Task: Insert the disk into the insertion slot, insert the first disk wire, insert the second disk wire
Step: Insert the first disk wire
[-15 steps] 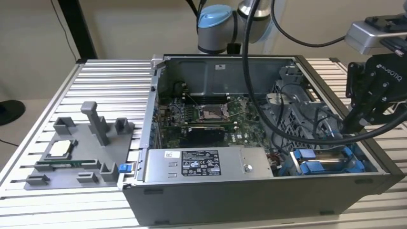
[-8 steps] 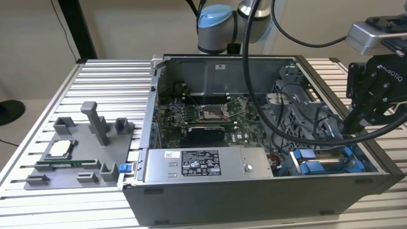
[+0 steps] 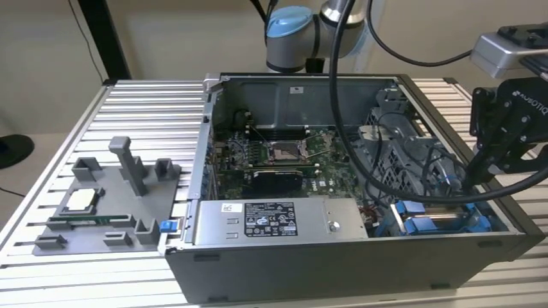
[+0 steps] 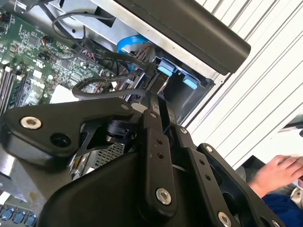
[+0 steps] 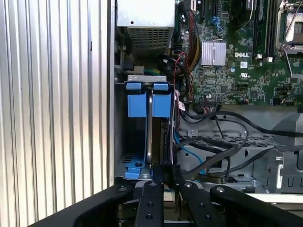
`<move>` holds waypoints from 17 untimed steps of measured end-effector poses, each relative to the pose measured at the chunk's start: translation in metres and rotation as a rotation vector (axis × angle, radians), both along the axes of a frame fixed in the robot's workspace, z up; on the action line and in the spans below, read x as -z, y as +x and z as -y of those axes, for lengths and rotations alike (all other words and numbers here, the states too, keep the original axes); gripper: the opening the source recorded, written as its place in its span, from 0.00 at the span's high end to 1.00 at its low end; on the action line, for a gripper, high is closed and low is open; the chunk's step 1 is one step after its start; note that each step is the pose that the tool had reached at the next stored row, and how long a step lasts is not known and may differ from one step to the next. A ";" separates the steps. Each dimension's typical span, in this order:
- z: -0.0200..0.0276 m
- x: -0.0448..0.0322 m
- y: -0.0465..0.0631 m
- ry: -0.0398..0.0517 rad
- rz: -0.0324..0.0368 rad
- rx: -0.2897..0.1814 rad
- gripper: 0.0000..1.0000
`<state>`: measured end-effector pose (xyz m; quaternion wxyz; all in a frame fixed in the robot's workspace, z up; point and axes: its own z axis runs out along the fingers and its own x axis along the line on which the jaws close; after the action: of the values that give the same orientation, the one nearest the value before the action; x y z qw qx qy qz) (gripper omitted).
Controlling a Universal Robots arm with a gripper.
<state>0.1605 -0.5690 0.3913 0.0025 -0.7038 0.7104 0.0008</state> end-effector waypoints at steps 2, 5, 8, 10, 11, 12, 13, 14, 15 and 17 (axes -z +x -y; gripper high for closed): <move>0.0013 0.0001 0.000 0.0000 0.0000 0.000 1.00; 0.0016 0.0001 0.000 0.0000 0.0000 0.000 1.00; 0.0017 0.0002 0.000 0.0000 0.0000 0.000 1.00; 0.0018 0.0002 0.000 0.0000 0.0000 0.000 1.00; 0.0018 0.0002 0.000 0.0000 0.0000 0.000 1.00; 0.0018 0.0002 0.000 0.0000 0.0000 0.000 1.00; 0.0018 0.0002 0.000 0.0000 0.0000 0.000 1.00; 0.0018 0.0002 0.000 0.0000 0.0000 0.000 1.00; 0.0018 0.0002 0.000 0.0000 0.0000 0.000 1.00; 0.0019 0.0002 0.000 0.0002 0.0000 0.000 1.00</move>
<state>0.1605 -0.5708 0.3911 0.0025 -0.7038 0.7104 0.0009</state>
